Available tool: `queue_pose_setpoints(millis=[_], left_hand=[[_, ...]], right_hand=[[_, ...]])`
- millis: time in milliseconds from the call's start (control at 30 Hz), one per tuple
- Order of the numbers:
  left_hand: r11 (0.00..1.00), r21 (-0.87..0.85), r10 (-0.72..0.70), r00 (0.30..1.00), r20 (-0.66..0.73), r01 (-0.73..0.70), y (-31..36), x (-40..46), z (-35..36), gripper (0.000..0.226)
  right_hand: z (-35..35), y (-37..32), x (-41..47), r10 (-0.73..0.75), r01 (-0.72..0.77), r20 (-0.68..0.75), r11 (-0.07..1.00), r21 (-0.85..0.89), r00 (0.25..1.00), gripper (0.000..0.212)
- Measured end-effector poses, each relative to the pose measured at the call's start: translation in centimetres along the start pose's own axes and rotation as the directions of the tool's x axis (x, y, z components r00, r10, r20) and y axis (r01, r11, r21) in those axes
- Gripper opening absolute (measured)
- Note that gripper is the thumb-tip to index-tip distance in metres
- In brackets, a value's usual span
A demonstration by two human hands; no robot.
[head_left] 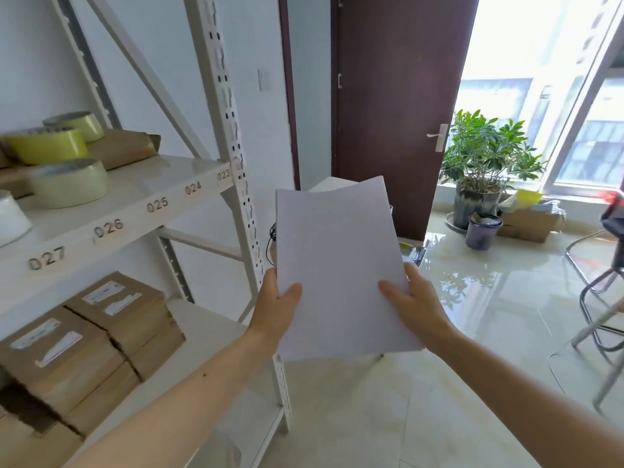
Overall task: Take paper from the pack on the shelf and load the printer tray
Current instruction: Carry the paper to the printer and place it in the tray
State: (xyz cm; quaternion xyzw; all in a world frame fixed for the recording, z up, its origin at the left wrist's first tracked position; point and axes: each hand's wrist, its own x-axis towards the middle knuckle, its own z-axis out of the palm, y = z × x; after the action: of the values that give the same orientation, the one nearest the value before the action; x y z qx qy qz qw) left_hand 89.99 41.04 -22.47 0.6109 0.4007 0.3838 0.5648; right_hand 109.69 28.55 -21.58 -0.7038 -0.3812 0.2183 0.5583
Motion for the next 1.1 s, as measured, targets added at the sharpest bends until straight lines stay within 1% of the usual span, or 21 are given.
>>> queue_pose_setpoints(millis=[100, 333, 500, 633, 700, 800, 933, 1033, 1100], left_hand=[[1.0, -0.012, -0.003, 1.0, -0.002, 0.003, 0.0, 2.9, 3.0, 0.028], [0.999, -0.04, -0.035, 0.999, 0.017, 0.036, -0.2, 9.6, 9.9, 0.025], [0.999, -0.037, -0.018, 1.0, 0.022, 0.018, -0.7, 14.3, 13.5, 0.034], [0.999, -0.024, -0.035, 0.999, -0.029, 0.035, -1.3, 18.9, 15.7, 0.029], [1.0, -0.005, -0.021, 0.996, -0.083, 0.02, -1.5, 21.8, 16.6, 0.029], [1.0, 0.026, -0.013, 0.989, -0.146, 0.017, -2.0, 26.3, 17.6, 0.021], [0.998, 0.048, -0.036, 0.987, -0.158, 0.045, -2.9, 31.7, 19.0, 0.024], [0.992, 0.116, -0.027, 0.982, -0.188, 0.049, -3.6, 35.0, 20.3, 0.022], [0.989, 0.137, -0.034, 0.98, -0.194, 0.062, -4.1, 36.7, 21.2, 0.024]], right_hand=[[-1.9, 1.2, 3.7, 0.003, -0.003, 0.006, 1.0, 0.004, 1.0, 0.023], [-6.2, 3.9, 12.6, 0.007, -0.007, 0.02, 1.0, 0.019, 1.0, 0.023], [-7.1, 6.5, 18.4, 0.047, -0.047, 0.038, 0.999, 0.001, 0.998, 0.022], [-7.0, 7.9, 24.2, 0.042, -0.042, 0.059, 0.999, -0.005, 0.997, 0.022], [-6.7, 8.4, 27.5, 0.021, -0.019, 0.062, 1.0, -0.02, 0.998, 0.021], [-6.5, 8.9, 32.4, 0.031, -0.027, 0.092, 0.999, -0.046, 0.995, 0.019], [-6.5, 9.8, 38.1, 0.043, -0.039, 0.115, 0.998, -0.043, 0.992, 0.019], [-6.6, 10.5, 41.7, 0.066, -0.062, 0.13, 0.998, -0.033, 0.989, 0.019], [-6.7, 11.3, 43.8, 0.08, -0.076, 0.143, 0.997, -0.034, 0.987, 0.017]])
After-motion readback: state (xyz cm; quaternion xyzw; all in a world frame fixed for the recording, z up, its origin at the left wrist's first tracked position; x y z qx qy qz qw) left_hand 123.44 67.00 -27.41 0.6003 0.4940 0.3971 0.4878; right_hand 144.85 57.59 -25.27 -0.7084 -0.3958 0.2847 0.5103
